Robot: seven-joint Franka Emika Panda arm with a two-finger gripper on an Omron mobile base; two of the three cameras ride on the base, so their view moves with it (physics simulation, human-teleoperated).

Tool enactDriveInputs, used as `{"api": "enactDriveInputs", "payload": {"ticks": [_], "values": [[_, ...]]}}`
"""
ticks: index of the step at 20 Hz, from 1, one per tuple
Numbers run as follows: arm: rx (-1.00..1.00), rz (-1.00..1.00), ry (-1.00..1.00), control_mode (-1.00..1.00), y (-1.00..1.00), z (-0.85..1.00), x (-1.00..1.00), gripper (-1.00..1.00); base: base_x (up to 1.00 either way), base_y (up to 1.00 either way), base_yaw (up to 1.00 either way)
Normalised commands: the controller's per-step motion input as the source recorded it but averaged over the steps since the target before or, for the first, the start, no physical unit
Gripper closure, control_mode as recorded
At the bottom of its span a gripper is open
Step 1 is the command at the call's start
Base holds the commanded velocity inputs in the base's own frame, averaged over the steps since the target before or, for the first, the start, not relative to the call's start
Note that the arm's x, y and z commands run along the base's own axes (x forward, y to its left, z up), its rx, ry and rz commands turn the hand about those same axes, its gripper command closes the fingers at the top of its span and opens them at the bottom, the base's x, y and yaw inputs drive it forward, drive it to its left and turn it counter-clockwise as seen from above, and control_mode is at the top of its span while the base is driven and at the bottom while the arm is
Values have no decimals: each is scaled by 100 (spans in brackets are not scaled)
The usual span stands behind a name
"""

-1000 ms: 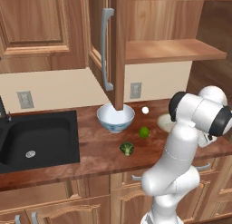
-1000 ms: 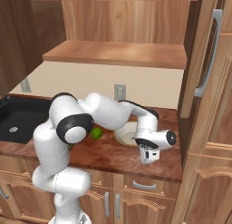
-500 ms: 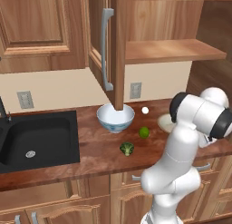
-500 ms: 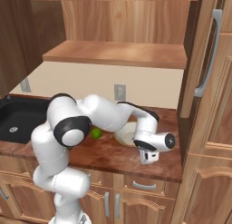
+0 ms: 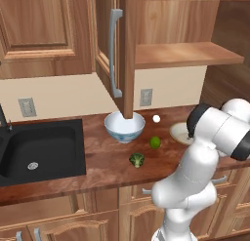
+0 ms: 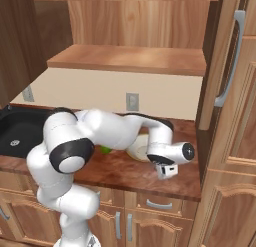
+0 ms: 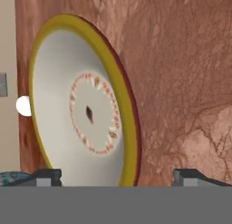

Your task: Pick both bowls and place them on the counter. Then place the broccoli in one bowl and place the lime in the other bowl.

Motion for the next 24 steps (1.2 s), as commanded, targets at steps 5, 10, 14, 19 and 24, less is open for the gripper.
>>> {"api": "enactDriveInputs", "payload": {"ticks": [5, 10, 14, 19, 24], "values": [[-18, 0, 0, -100, 21, 27, -38, -100, 0, 0, 0], [-13, -1, 0, -100, 45, 8, -44, -100, 0, 0, 0], [-3, 0, 0, -100, 30, 42, -26, -100, 0, 0, 0], [-2, 7, 7, -100, 20, 69, -25, -100, 0, 0, 0], [-12, 18, 0, -100, 52, 24, -26, -100, 0, 0, 0]]}}
